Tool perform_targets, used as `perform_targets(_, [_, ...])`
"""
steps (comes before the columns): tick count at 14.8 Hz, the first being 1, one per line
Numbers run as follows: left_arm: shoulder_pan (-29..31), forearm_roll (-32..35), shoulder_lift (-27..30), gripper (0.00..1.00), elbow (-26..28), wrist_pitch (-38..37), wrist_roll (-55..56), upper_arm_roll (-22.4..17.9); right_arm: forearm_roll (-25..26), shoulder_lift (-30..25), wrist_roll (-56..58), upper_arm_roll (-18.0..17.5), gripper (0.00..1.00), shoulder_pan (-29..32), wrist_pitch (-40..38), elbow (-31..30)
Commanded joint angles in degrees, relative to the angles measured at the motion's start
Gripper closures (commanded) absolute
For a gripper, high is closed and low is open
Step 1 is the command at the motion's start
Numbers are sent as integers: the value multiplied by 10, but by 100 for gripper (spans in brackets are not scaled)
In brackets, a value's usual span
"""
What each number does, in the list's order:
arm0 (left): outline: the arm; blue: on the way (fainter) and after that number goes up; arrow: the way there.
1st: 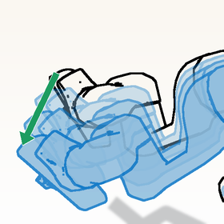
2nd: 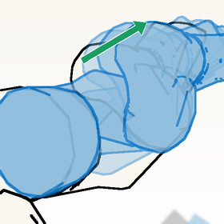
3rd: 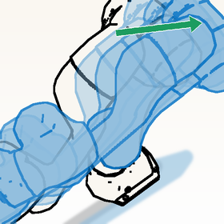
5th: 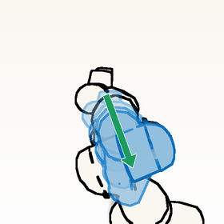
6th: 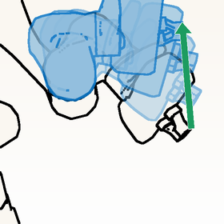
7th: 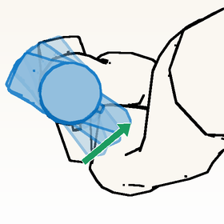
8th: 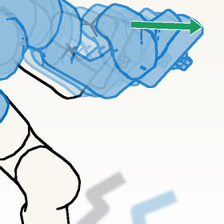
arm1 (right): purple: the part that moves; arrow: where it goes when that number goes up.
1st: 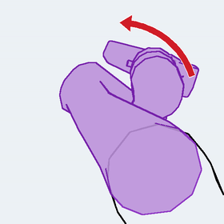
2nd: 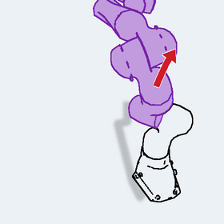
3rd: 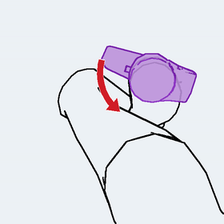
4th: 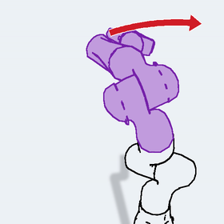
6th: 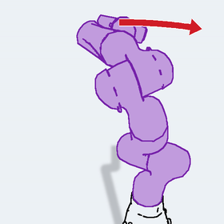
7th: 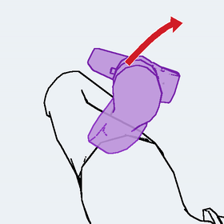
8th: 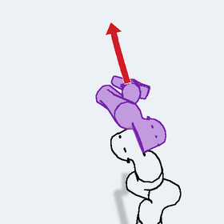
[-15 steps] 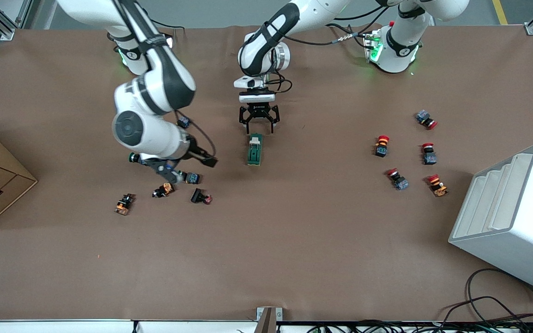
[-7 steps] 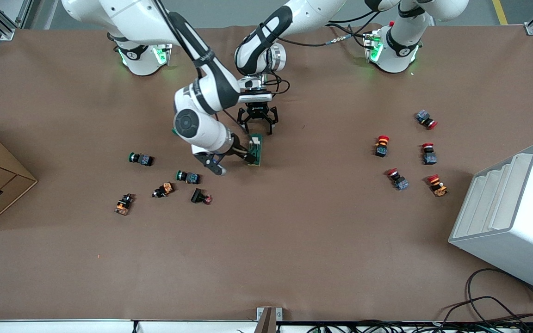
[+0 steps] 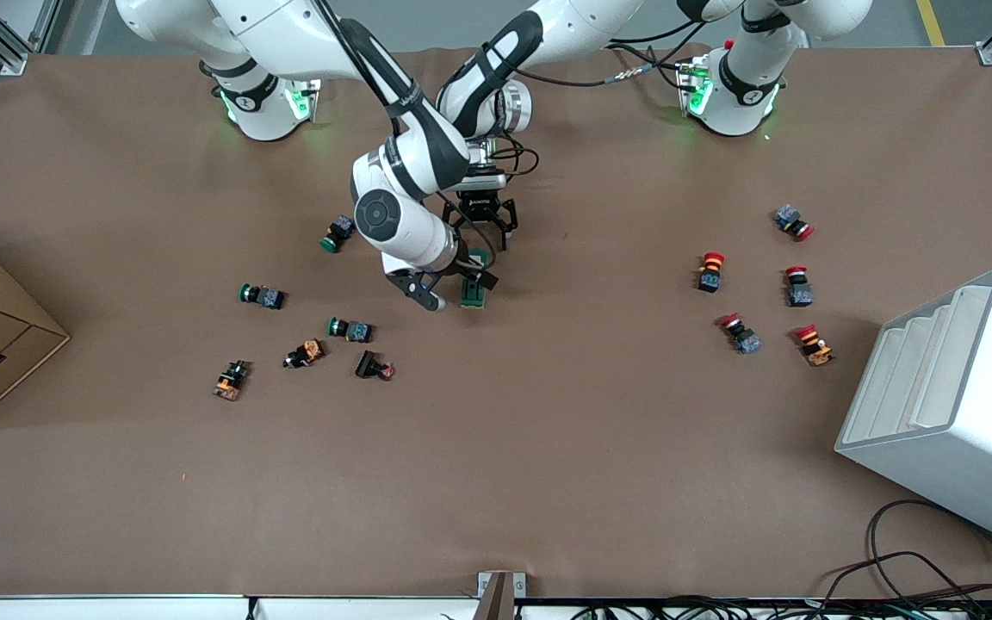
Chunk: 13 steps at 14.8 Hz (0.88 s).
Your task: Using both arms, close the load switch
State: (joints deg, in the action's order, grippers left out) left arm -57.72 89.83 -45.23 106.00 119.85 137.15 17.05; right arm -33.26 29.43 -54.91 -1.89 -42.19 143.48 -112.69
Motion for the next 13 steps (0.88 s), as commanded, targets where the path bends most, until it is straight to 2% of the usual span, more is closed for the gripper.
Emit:
perform_targets(1, [-9, 3, -21, 0, -11, -5, -2, -3, -15, -9, -2, -1, 0, -8, 18, -17])
perform_targets(8, [-10, 3, -19, 0, -10, -16, -1, -2, -36, 21, -3, -1, 0, -29, 70, -16])
perform_targets(13, [-10, 0, -19, 0, -10, -18, 2, -2, -55, 22, -3, -1, 0, -29, 82, -11])
